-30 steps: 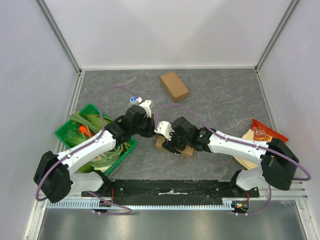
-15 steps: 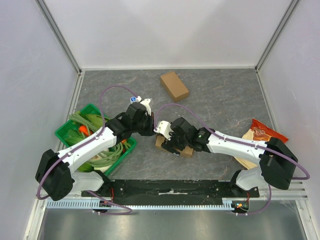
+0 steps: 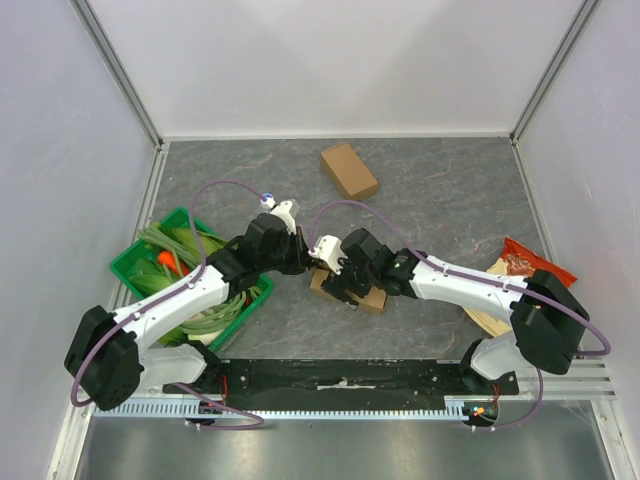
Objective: Fold the paper box
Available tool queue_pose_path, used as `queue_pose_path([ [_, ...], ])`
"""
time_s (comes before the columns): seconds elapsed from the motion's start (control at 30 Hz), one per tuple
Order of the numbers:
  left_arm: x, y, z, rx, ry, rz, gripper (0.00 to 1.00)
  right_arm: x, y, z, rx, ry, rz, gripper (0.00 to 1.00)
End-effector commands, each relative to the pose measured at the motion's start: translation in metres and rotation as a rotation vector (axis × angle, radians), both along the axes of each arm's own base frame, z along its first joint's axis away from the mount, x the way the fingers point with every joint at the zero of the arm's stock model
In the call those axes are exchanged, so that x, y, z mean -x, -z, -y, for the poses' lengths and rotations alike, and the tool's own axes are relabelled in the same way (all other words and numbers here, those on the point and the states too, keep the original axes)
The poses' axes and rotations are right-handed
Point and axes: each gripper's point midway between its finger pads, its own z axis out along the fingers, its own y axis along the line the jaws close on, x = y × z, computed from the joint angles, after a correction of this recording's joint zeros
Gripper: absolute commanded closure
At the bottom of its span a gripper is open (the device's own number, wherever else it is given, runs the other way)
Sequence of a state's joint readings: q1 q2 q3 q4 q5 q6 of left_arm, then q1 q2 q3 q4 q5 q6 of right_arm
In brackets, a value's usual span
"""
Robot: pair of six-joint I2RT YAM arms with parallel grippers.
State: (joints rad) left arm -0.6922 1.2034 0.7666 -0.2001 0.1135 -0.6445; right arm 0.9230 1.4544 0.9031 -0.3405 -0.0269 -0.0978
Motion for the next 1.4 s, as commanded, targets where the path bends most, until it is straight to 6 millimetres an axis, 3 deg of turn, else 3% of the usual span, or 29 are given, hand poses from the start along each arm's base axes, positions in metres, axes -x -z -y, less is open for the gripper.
queue_pose_path([
  [0.0, 0.014, -0.006, 0.005, 0.04, 0.036, -0.012, 0.98, -0.009, 0.02, 0.032, 0.074, 0.164, -0.09, 0.11],
  [0.27, 0.008, -0.009, 0.008, 0.027, 0.045, 0.009, 0.98, -0.004, -0.017, -0.001, -0.137, 0.178, -0.177, 0.04],
  [0.57, 0.006, 0.005, 0.004, -0.006, 0.029, -0.011, 0.98, -0.021, -0.045, -0.001, -0.226, 0.261, -0.173, 0.02],
  [0.77, 0.007, 0.0, 0.009, 0.015, 0.045, -0.012, 0.98, -0.021, -0.038, 0.001, -0.234, 0.306, -0.218, 0.02],
  [1.03, 0.009, -0.001, 0.007, 0.014, 0.041, -0.008, 0.98, -0.02, -0.071, -0.001, -0.371, 0.393, -0.217, 0.02],
  [1.17, 0.01, -0.001, 0.005, 0.022, 0.04, 0.0, 0.98, -0.014, -0.067, 0.001, -0.348, 0.336, -0.206, 0.02],
  [1.37, 0.007, -0.011, 0.006, 0.051, 0.03, 0.031, 0.98, -0.009, -0.045, 0.007, -0.266, 0.301, -0.15, 0.02],
])
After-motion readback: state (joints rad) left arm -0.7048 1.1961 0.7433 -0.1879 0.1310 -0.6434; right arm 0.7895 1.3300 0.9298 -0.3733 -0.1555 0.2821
